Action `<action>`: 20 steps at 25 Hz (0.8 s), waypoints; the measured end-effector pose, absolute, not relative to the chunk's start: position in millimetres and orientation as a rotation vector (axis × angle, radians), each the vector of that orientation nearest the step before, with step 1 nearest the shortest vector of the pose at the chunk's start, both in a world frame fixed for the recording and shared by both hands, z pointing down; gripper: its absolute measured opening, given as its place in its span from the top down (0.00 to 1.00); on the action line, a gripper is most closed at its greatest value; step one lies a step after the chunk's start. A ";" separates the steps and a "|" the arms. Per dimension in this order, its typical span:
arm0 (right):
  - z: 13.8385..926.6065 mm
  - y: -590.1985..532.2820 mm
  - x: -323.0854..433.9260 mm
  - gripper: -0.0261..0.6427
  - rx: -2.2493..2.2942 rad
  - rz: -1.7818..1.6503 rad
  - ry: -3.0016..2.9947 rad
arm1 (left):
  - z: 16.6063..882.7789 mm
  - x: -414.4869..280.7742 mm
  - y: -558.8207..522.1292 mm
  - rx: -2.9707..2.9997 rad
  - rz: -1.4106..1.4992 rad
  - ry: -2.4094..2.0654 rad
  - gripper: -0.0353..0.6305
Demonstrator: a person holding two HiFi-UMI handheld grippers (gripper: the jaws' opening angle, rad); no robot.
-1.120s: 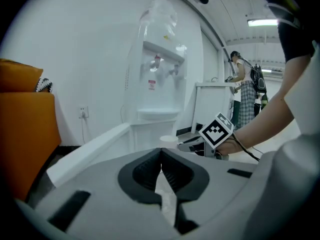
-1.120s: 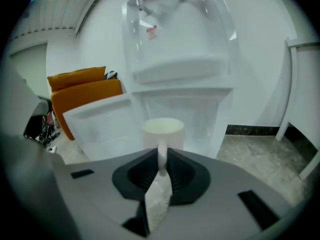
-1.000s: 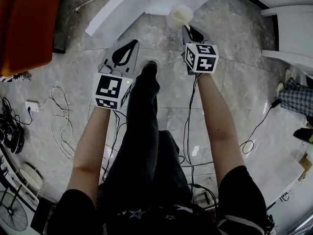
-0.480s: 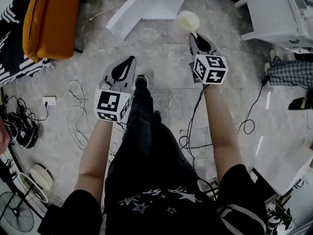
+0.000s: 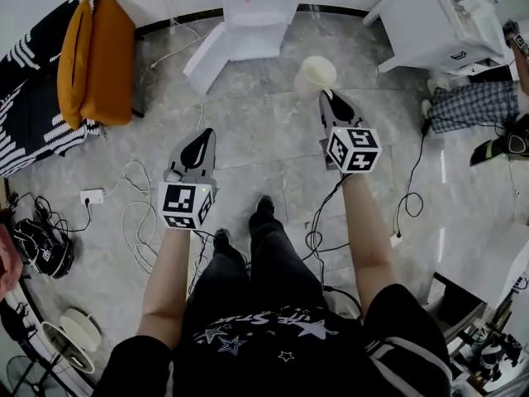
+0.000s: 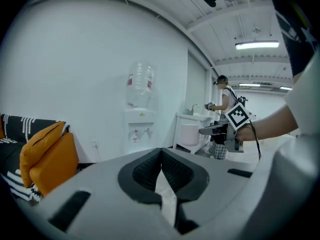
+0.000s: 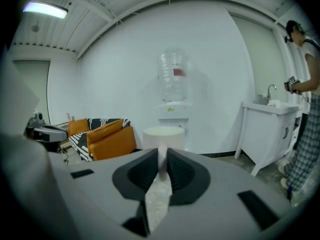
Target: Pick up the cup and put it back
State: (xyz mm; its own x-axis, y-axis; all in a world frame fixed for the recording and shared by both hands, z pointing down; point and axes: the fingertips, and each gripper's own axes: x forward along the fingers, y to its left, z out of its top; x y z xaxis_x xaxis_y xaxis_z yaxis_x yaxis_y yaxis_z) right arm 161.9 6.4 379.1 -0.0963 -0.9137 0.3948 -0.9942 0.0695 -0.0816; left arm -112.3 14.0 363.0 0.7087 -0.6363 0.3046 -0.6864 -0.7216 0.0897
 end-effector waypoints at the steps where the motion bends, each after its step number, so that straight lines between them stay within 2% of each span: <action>1: 368.7 15.0 153.9 0.89 1.943 0.477 -2.105 | 355.2 -116.5 17.8 2.734 0.366 -1.049 0.93; 12: 295.4 135.7 44.9 0.89 2.158 0.538 -2.113 | 313.8 -204.6 90.2 2.807 0.338 -0.903 0.93; 20: 303.0 210.4 -34.7 0.89 2.115 0.567 -2.133 | 304.8 -263.3 140.9 2.825 0.338 -0.903 0.93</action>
State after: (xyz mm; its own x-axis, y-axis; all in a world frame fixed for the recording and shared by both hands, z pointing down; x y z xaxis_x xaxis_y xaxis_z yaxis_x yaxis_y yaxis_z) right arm -34.7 210.4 303.0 -0.0408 -0.9482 0.3151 -0.9796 -0.0242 -0.1996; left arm -263.3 140.9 304.8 0.7925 -0.5515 0.2604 -0.5869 -0.8058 0.0796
